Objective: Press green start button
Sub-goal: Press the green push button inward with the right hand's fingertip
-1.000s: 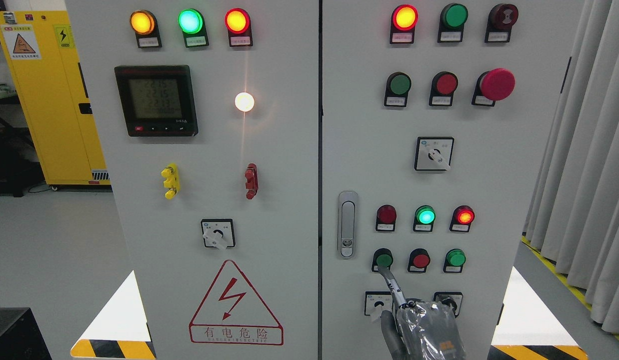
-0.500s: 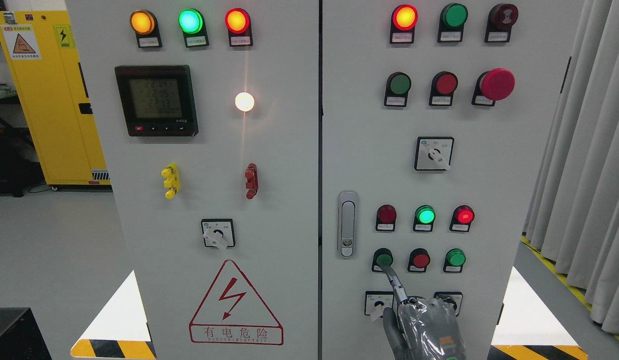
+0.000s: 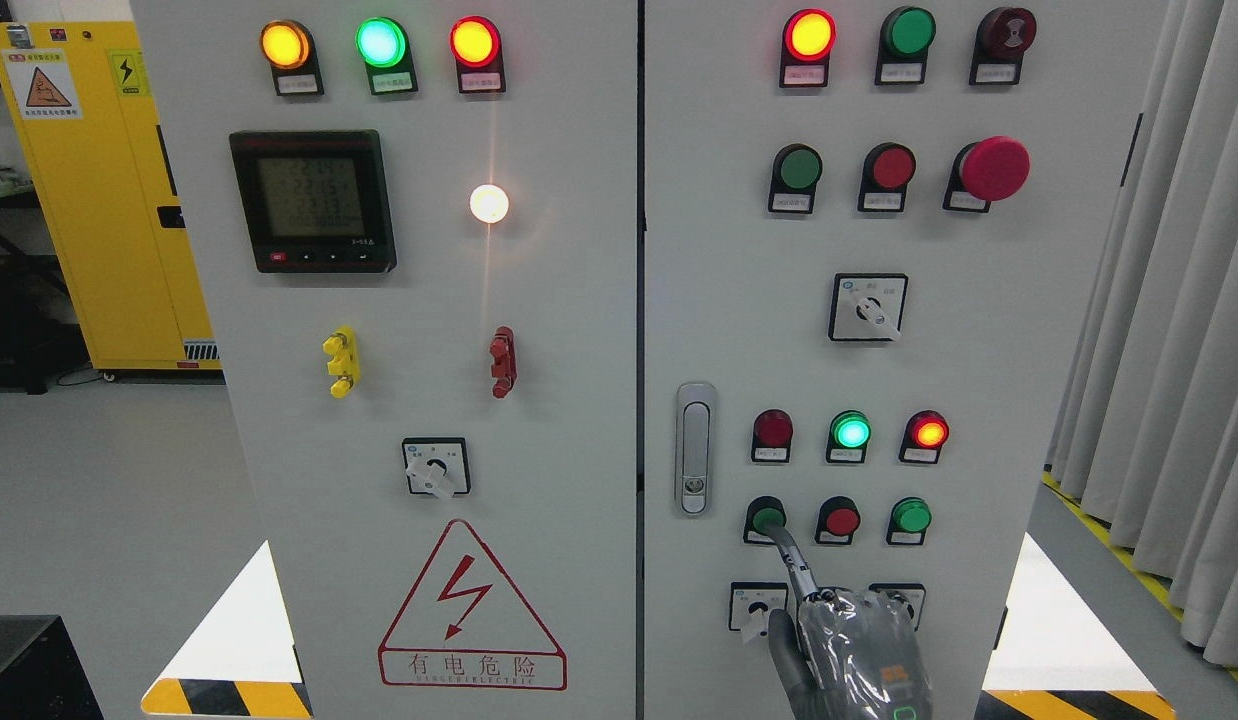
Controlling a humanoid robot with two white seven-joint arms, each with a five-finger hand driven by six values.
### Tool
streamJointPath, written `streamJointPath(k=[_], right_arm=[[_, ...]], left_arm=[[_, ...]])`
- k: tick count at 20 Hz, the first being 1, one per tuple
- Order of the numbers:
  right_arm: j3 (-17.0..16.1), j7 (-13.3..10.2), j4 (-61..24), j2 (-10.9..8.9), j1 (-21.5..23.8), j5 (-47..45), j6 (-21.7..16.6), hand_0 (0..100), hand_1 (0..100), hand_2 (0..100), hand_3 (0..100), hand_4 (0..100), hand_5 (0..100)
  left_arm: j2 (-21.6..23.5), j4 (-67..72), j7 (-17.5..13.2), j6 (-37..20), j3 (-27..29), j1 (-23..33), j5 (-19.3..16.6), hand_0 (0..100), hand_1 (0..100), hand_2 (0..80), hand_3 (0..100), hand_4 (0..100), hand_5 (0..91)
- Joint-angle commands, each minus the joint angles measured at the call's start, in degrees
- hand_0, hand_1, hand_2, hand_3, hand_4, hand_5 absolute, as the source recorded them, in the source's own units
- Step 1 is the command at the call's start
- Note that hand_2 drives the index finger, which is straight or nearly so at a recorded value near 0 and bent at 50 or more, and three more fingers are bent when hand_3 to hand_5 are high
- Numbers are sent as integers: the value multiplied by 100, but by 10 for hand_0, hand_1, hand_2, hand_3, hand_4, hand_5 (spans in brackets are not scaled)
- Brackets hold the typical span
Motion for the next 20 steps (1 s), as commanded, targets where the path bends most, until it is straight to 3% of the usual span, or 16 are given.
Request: streamJointPath(k=[1,20], right_arm=[[-29,6,163,1,-74,-1,11,810,985,0,968,1000,1000],[6,-20,103,19,-57,-212,46,812,986,0,969,1000,1000]], left_arm=[[-3,0,-4,1,3,3,2,120,556,0,0,0,0],[-3,0,-4,1,3,-6,2,120,556,0,0,0,0]])
